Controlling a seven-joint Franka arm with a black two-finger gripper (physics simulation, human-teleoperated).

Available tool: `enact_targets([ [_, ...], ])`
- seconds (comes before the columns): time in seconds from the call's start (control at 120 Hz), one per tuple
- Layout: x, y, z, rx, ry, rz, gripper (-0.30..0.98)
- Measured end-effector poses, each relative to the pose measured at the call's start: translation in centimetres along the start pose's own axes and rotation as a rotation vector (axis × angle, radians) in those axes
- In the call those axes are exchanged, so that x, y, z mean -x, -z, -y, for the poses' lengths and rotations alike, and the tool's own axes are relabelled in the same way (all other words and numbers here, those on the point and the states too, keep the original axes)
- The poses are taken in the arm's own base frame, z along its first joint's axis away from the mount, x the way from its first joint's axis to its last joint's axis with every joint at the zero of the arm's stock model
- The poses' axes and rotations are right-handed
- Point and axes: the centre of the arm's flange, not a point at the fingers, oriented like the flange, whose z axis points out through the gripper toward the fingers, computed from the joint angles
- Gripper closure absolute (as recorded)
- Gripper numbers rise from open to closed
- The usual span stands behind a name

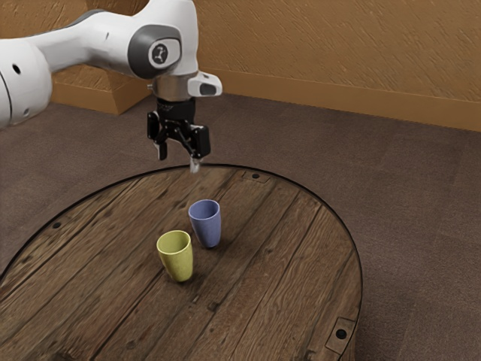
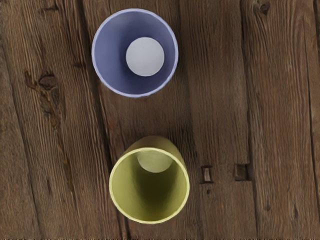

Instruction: Place the right cup onto the left cup

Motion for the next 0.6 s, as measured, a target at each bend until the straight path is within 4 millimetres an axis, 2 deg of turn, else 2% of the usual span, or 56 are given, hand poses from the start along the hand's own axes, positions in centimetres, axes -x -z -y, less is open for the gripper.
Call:
enact_targets([
  [0.075, 0.2, 0.2, 0.0, 0.002, 0.004, -0.006, 0.00],
  [0.117, -0.2, -0.4, 0.1, 0.004, 0.008, 0.001, 0.00],
  [0.258, -4.0, -6.6, 0.2, 0.013, 0.021, 0.063, 0.00],
  [0.35, -5.7, -9.2, 0.2, 0.015, 0.026, 0.066, 0.00],
  [0.458, -6.4, -10.6, 1.6, 0.016, 0.050, 0.043, 0.00],
  [0.55, -6.6, -11.3, 4.2, 0.010, 0.080, 0.026, 0.00],
  [0.6, -6.7, -12.5, 5.1, 0.009, 0.086, 0.025, 0.00],
])
